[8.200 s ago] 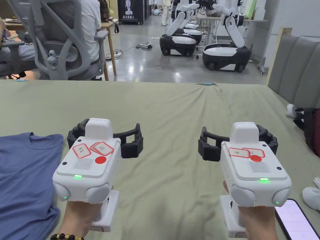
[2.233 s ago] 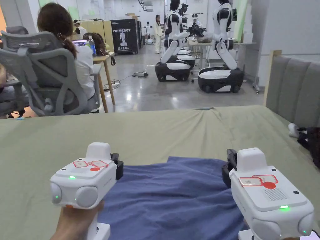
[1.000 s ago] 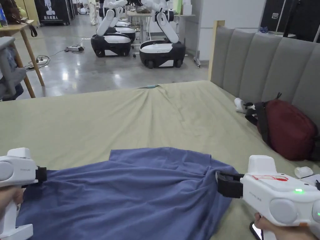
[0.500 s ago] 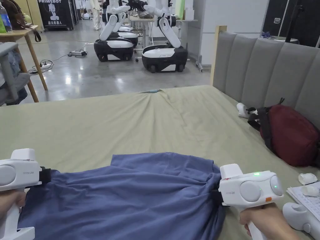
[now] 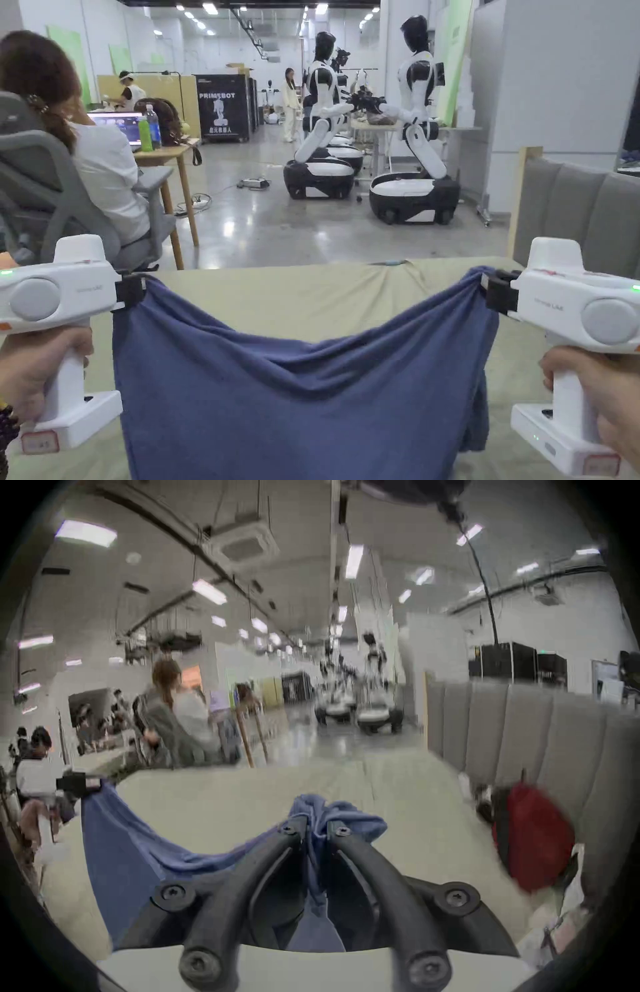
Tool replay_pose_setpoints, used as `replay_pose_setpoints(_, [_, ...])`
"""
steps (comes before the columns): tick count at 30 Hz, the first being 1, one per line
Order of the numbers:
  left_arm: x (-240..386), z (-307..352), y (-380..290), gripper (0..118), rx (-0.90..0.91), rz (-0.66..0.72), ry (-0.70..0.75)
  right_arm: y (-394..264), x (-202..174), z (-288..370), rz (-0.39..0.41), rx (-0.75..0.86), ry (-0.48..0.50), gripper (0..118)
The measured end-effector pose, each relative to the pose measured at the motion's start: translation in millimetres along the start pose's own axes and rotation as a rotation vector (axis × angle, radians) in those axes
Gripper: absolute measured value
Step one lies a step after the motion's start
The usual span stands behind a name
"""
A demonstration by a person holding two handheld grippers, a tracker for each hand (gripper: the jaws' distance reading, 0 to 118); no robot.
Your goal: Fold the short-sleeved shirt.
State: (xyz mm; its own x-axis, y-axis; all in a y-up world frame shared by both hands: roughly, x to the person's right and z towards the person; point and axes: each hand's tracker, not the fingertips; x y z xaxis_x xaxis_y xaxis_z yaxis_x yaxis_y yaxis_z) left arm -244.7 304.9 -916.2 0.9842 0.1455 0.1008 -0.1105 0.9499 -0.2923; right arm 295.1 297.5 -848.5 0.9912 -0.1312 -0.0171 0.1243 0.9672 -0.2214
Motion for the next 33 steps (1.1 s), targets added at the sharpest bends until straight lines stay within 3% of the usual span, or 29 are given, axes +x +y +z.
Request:
replay_pose_setpoints(6, [-26.6,34.6,94.4,3,0.170,0.055,0.091,126.7,-22.9,-32.6,0.083,0.064,-0.115,10])
replay_pose_setpoints(14, [-20.4,5.9,148.2,3,0.223,-0.009,0.109,200.7,-26.1,-87.4,0.028,0.033,-0.139,10])
replay_pose_setpoints(21, [-15.2,-17.9,134.2,3,0.237,0.003,0.085,173.2,-7.2,-110.3,0.026,0.035,-0.147,10])
replay_pose_setpoints(30, [-29.9,-73.3,24.3,3,0.031,0.013,0.054,53.1,21.5,-158.6,0.023,-0.165,-0.139,10])
replay_pose_setpoints(33, [-30.9,-48.6,-6.5,3,0.038,0.036,0.030,18.3,17.0,-119.0,0.029,-0.147,-0.099,10])
